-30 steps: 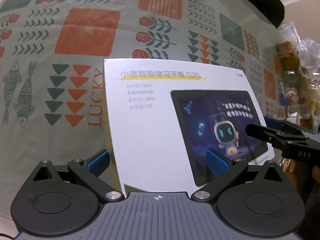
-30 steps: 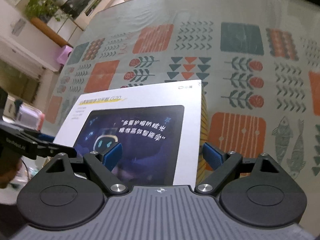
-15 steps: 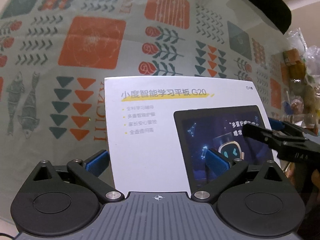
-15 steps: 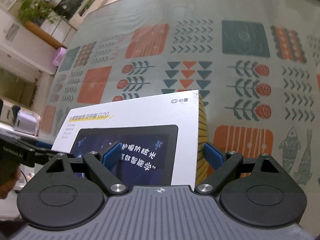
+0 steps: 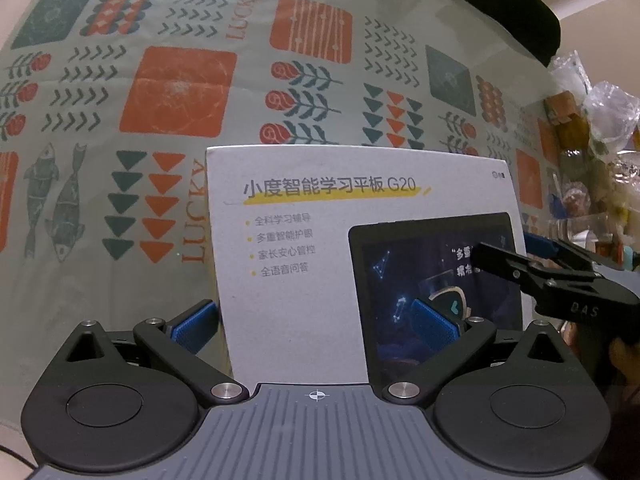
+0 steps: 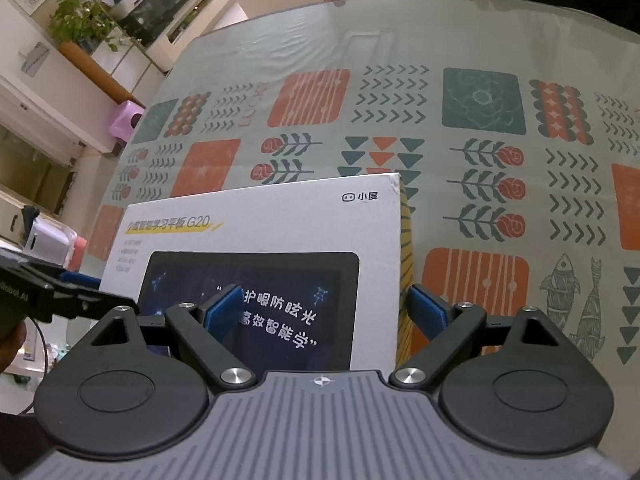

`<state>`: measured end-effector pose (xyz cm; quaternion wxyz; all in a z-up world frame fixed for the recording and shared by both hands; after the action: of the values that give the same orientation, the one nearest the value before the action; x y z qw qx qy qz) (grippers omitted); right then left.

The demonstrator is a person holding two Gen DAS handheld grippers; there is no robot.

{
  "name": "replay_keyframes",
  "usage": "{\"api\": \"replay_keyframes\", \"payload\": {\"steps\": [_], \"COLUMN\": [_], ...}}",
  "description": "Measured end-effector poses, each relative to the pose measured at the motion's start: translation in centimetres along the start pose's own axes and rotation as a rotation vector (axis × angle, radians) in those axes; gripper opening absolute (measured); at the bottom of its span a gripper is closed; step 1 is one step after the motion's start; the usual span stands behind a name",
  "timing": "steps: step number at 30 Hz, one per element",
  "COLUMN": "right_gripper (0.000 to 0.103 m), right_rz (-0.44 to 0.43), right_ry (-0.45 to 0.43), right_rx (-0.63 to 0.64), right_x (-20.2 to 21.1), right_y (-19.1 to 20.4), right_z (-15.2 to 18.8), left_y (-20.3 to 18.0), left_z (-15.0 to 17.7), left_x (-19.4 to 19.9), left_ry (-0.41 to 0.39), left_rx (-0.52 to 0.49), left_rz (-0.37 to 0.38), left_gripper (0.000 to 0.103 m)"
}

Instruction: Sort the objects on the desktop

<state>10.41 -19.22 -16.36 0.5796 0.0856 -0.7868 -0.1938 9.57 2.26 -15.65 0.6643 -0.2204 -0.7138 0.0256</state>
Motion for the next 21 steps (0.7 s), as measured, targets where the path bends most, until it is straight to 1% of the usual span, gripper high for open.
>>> {"api": "replay_keyframes", "payload": {"steps": [8, 13, 21], "right_gripper": [0.103, 0.103, 0.103], "right_rz": [0.006, 0.015, 0.054], "right_ry": [0.004, 0.011, 0.039], "right_rx": [0.003, 0.004, 0.030], "right_x": [-0.2, -1.0, -2.7], "right_y": [-0.2, -0.4, -0.5], "right_z": [0.7, 0.8, 1.3], "left_y": [0.0, 0.1, 0.2], "left_z": [0.7, 0.7, 1.1], "left_x": [-0.5, -1.6, -4.2], "left_ry": [0.004, 0.004, 0.008], "left_rx": [0.004, -0.011, -0.054], "left_rz": [0.004, -0.028, -0.108], "left_gripper": [0.103, 0.103, 0.103]}}
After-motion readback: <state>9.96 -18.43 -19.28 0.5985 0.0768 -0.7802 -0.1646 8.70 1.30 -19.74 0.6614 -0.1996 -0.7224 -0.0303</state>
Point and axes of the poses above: each gripper's, at about its wrist camera, not at the fingertips, and x roughly against the way its jaws point, y to its left, z to its underside, the point moved 7 cm from there along -x, roughly the way its jaws point, and after that the axes turned 15 degrees about -x, right-handed, at the moved point
